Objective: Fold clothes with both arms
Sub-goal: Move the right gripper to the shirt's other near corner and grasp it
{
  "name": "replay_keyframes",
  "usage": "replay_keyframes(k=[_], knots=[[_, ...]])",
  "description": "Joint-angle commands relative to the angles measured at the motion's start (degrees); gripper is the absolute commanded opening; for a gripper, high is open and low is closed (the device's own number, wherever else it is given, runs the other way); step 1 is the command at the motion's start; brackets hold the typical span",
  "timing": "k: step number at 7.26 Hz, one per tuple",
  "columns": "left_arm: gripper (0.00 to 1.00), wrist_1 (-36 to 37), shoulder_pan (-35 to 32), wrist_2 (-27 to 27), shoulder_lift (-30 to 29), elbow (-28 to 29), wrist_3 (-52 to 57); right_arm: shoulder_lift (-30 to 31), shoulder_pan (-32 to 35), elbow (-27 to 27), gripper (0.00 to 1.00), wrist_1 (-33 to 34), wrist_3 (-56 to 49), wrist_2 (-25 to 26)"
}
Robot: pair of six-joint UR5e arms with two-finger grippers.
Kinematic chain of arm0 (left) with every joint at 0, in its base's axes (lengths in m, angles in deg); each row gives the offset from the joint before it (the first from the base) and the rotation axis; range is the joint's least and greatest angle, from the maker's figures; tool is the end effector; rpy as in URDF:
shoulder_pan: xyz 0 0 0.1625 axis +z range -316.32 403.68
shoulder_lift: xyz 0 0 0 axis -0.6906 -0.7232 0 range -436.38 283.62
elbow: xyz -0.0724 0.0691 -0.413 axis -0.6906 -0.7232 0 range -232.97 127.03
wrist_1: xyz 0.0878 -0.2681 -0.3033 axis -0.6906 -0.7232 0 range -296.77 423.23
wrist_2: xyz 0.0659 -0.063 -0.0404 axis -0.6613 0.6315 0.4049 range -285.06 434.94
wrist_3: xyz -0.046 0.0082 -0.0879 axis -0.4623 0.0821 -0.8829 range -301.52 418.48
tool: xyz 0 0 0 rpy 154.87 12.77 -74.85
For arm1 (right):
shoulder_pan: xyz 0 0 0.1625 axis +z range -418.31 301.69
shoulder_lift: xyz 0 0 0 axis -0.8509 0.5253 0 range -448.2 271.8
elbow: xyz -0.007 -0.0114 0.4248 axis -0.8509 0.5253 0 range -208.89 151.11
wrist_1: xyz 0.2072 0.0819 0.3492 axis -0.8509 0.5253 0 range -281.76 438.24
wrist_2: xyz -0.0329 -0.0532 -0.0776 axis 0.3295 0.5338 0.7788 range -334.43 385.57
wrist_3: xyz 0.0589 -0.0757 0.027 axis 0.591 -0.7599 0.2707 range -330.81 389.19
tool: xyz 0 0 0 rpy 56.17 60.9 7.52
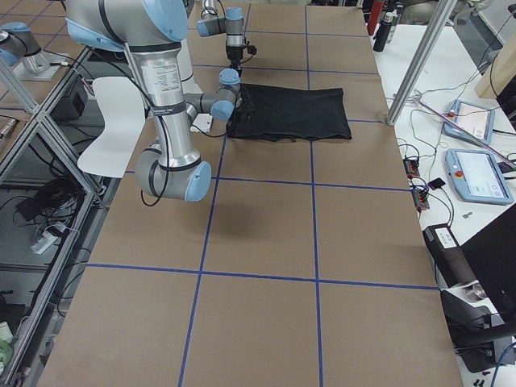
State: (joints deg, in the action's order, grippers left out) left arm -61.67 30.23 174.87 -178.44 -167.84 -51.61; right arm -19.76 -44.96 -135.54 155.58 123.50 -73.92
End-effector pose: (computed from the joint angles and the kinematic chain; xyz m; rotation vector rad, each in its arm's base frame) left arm 0.4851 -0.2355 0.2782 -0.2238 1.2485 -0.3970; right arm -0.5602 -0.2530 0.2999 -0.0845 -0.8970 0.2138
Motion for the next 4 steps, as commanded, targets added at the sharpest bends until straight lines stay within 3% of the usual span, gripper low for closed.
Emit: replay_keyframes(k=[1,4], knots=[[0.0,0.0,0.0,0.0,0.03,0.0,-0.03,0.03,-0.08,0.13,1.0,0.0,0.0,-0.09],[0.0,0.0,0.0,0.0,-0.06,0.0,-0.03,0.2,-0.16,0.22,0.99,0.0,0.09,0.0]])
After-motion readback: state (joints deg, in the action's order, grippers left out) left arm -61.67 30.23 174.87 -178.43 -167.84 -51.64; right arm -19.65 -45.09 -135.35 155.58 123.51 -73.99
